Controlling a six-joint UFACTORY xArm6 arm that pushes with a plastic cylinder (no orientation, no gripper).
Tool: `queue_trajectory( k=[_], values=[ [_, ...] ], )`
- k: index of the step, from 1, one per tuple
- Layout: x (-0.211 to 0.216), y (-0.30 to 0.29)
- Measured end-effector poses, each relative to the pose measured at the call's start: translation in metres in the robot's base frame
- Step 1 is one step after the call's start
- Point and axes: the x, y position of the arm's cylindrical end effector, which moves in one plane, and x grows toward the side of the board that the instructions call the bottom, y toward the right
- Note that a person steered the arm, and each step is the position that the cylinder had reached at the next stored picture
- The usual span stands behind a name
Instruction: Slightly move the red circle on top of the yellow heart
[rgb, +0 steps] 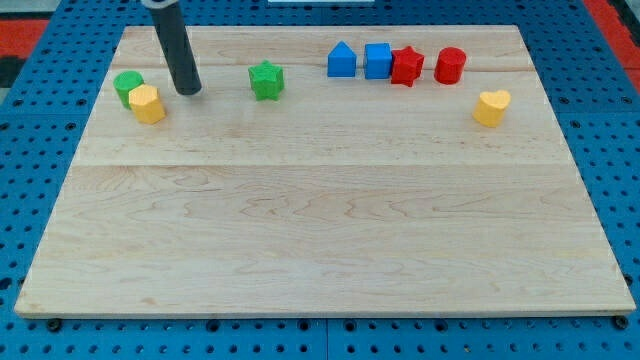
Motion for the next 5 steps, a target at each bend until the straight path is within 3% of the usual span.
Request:
queue_trajectory(
  k=[1, 2, 4, 5],
  values=[
    [0.016, -0.058],
    [0.048, -0.069],
    [0.048, -0.033],
    [0.036, 0.037]
  ],
)
